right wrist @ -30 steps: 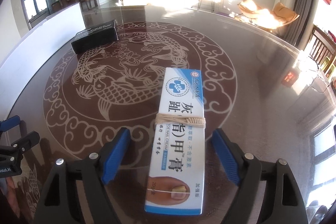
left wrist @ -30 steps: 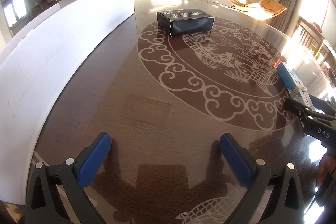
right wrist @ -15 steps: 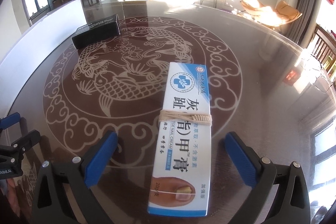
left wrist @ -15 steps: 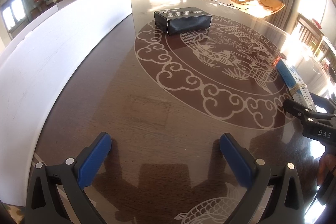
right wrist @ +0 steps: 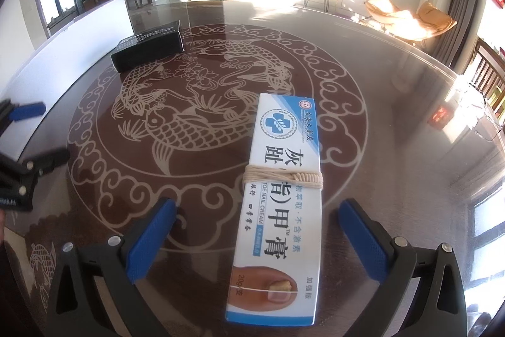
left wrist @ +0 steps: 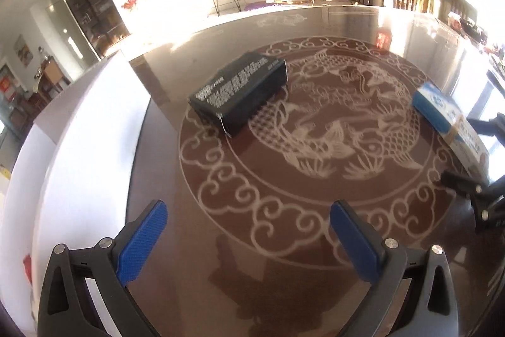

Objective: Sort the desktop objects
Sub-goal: 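Grasp the black odor-removing bar box with the left tool while the right tool holds the cream box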

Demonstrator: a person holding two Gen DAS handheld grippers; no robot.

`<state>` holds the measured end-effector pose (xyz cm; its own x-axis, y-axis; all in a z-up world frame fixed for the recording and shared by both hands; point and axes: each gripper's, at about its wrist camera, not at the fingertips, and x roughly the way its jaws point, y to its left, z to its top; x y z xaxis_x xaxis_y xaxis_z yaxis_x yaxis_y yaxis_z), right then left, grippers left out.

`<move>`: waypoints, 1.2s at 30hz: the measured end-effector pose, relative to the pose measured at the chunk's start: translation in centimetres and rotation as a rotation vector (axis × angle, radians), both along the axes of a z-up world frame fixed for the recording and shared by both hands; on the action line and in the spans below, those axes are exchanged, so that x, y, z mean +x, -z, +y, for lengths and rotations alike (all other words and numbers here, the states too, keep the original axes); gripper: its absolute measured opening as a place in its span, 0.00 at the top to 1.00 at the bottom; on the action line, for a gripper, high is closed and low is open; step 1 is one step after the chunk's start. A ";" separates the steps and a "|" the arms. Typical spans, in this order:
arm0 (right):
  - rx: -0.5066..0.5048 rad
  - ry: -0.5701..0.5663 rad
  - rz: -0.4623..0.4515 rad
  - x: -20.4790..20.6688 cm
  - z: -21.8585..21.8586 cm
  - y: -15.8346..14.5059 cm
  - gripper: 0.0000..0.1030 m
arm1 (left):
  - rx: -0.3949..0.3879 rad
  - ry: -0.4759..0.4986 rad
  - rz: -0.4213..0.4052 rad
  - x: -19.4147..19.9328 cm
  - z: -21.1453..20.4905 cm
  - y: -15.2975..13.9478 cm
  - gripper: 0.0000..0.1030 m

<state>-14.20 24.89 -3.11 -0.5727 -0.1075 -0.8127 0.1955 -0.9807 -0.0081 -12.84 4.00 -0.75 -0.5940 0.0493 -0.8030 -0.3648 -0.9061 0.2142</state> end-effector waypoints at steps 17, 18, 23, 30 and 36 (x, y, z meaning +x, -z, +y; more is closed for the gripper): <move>-0.023 -0.015 0.003 0.0 -0.1 0.0 0.00 | 0.124 0.091 -0.109 -14.6 1.9 2.9 0.26; -0.023 -0.013 0.003 0.0 -0.1 0.0 0.00 | 0.145 0.062 -0.096 -14.2 1.5 2.8 0.40; -0.035 0.004 0.005 0.0 0.2 0.0 0.00 | 0.241 -0.103 -0.080 -8.3 -1.2 3.0 0.44; -0.012 0.003 0.001 0.0 -0.3 0.1 0.00 | 0.238 -0.211 -0.082 4.2 -3.3 3.5 0.44; 0.001 0.000 0.001 0.0 -0.4 0.2 0.00 | 0.232 -0.241 -0.011 8.5 -3.4 3.8 0.43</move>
